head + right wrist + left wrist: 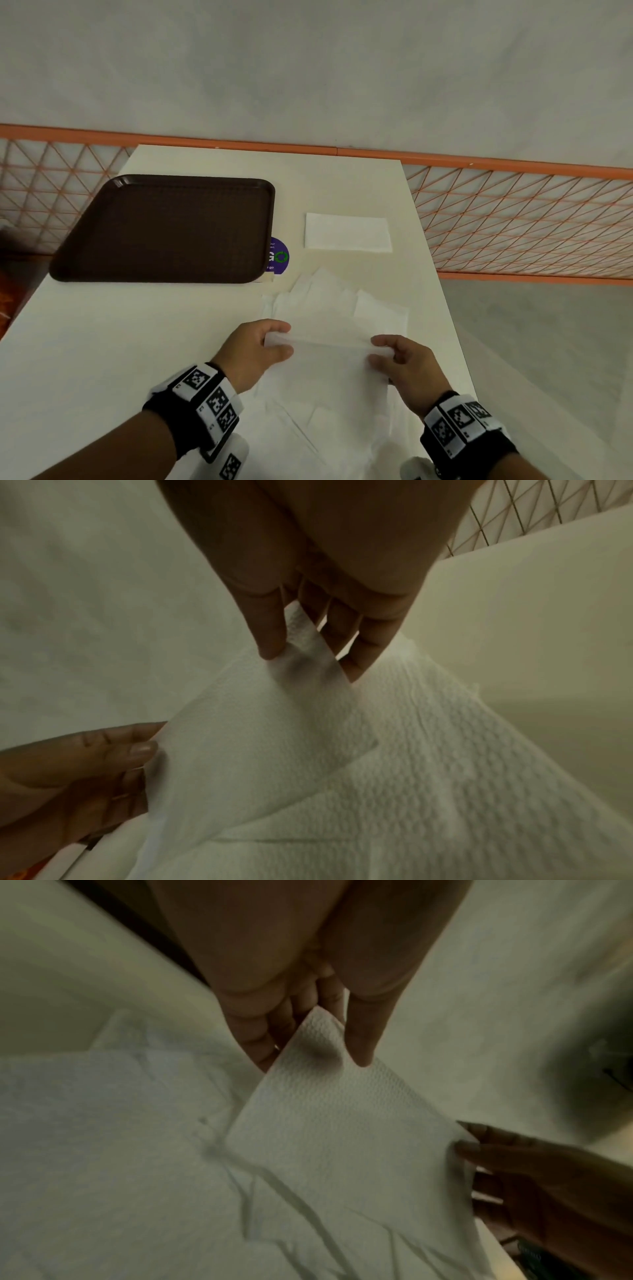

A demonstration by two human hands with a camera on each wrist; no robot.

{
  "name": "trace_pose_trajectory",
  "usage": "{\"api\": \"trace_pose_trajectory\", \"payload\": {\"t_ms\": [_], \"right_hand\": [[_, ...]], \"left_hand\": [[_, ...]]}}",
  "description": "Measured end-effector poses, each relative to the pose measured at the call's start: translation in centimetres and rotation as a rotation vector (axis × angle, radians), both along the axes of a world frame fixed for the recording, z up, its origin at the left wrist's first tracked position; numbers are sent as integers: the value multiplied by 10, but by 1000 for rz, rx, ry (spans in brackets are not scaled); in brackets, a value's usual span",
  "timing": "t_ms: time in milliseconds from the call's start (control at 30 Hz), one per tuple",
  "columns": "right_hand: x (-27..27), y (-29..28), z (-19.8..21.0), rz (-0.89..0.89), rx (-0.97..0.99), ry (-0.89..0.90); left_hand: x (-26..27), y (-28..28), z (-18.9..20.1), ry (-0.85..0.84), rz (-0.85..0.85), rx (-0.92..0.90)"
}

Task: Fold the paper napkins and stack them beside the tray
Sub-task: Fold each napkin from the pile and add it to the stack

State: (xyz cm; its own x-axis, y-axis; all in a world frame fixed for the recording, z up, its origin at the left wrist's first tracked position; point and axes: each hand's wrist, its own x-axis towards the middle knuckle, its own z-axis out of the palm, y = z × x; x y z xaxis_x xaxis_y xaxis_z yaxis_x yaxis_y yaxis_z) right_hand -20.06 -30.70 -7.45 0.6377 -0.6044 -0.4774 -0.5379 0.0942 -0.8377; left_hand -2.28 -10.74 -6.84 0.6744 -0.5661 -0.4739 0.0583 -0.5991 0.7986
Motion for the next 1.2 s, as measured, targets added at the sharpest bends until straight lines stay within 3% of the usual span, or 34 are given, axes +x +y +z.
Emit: {"api": "trace_pose_trajectory", "payload": {"t_ms": [200, 367, 500, 633, 800, 1100, 1200], "right_hand": [[-3, -4, 28, 81, -215, 21], [-6, -12, 48, 165, -416, 31], [-9, -20, 54, 177, -319, -44], [-6, -20, 53, 13, -44, -164], [1, -25, 22, -24, -65, 17], [37, -41, -16, 115, -392, 366], [40, -36, -13, 360, -743, 414]], "left_hand": [[0, 3, 18, -262, -62, -19], [7, 3, 33, -318, -97, -97], [13, 4, 37, -205, -69, -184], [12, 1, 36, -42, 11, -237], [10, -15, 8, -112, -10, -72], [21, -53, -33, -213, -55, 241], [23, -57, -36, -237, -70, 275]]}}
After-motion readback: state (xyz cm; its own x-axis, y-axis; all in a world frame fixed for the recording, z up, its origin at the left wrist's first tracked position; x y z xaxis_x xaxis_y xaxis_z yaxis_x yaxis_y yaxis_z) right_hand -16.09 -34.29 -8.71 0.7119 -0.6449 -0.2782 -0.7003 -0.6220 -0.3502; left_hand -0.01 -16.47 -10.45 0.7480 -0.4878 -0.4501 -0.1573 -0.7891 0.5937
